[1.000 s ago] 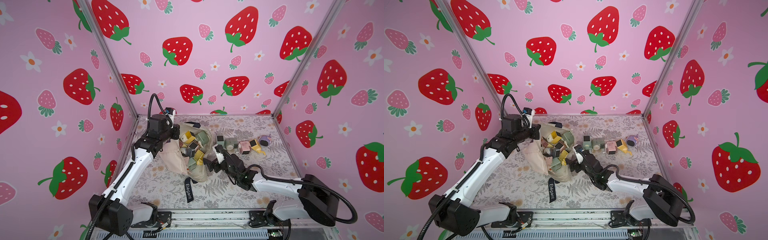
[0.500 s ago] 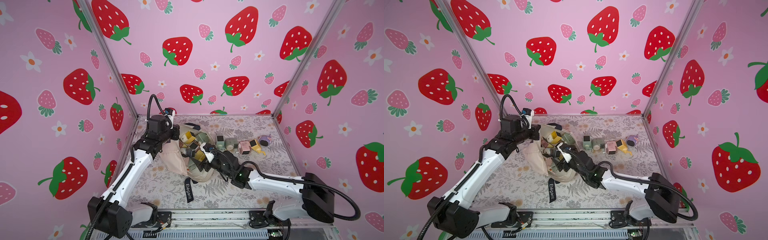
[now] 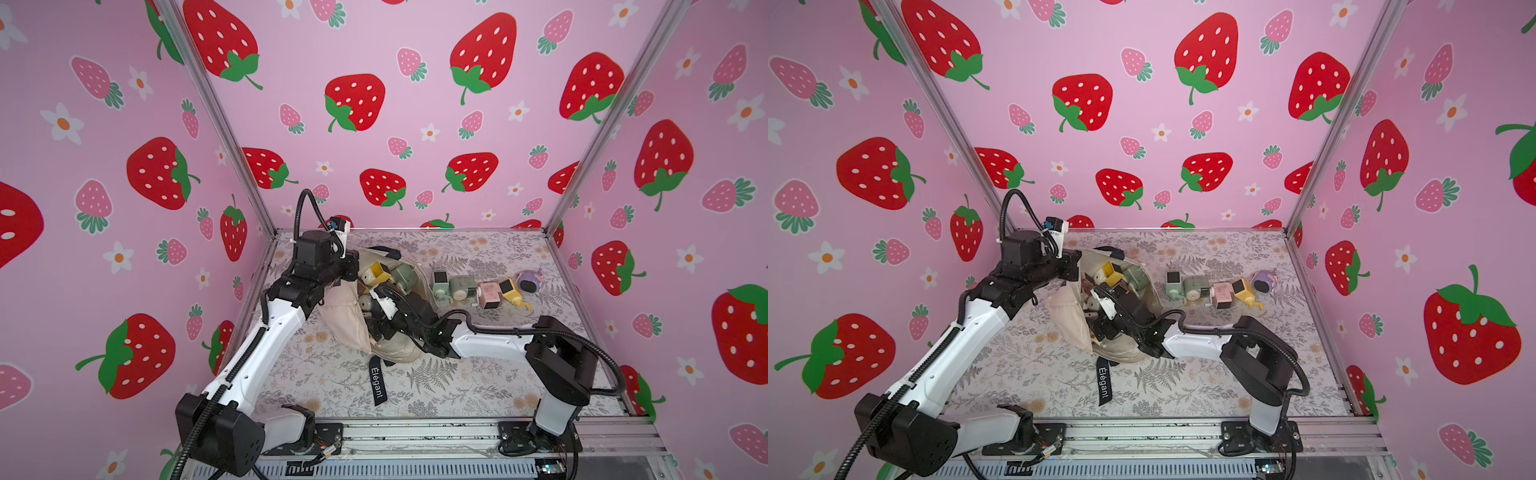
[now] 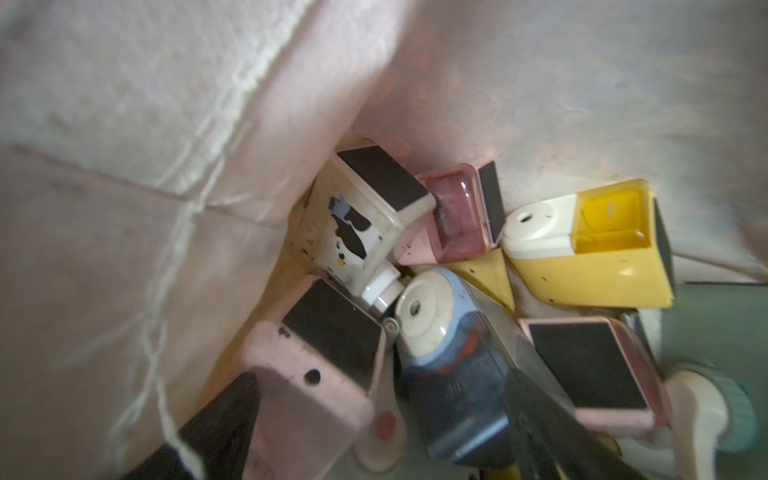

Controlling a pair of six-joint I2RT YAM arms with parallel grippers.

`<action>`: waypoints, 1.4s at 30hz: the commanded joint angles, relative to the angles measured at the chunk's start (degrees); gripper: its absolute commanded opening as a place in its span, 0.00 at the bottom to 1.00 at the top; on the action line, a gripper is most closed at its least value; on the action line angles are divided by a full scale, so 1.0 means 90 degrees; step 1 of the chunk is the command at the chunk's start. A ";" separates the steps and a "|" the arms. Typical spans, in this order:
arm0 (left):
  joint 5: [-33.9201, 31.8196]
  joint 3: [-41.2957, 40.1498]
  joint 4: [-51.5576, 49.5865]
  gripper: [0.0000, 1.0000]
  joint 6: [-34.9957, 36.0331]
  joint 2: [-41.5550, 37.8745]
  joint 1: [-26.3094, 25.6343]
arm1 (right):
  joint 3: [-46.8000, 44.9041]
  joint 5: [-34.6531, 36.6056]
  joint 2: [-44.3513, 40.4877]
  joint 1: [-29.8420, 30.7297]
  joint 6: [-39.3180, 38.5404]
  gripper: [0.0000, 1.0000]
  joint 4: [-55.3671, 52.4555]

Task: Take out the pencil sharpeners from the tote bags
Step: Pick up the pencil sharpener from the canvas bag.

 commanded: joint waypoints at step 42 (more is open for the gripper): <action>0.0099 0.0154 0.0471 0.00 0.0073 -0.0247 0.0023 | 0.0201 -0.1048 0.0441 -0.0196 -0.0140 0.69 -0.0926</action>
